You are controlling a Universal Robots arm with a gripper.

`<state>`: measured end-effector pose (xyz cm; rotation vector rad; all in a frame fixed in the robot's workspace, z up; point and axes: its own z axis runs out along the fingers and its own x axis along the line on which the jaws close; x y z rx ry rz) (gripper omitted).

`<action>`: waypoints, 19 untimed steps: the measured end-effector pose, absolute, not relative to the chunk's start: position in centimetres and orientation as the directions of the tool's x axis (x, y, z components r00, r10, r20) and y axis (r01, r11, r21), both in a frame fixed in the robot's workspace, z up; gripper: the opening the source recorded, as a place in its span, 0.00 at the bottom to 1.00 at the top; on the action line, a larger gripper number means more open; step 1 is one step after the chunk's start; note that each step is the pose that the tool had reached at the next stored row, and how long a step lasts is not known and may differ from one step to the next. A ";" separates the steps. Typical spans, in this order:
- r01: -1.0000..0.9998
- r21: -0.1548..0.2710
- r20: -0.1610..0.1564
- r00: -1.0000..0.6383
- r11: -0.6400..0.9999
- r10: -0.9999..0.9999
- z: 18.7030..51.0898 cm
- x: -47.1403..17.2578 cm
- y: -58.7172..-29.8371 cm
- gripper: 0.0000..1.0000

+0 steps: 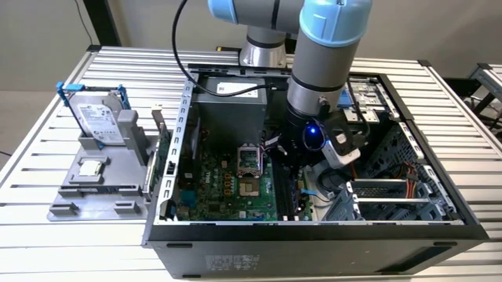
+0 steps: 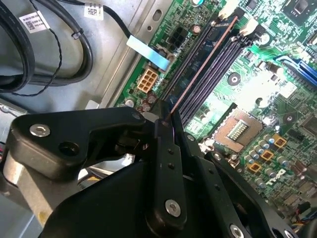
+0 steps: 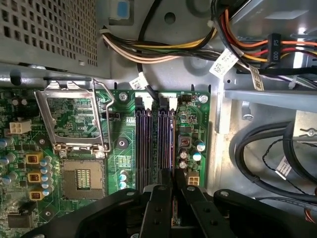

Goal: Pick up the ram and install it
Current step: 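Insert the ram into the slot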

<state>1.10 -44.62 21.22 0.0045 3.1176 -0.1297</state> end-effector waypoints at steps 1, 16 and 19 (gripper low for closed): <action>0.004 -0.083 -0.021 -1.000 0.997 0.002 21.1 1.1 -44.6 0.00; 0.004 -0.083 -0.020 -1.000 0.997 0.002 20.5 1.1 -44.6 1.00; 0.004 -0.083 -0.019 -1.000 0.997 0.002 20.6 1.1 -44.6 1.00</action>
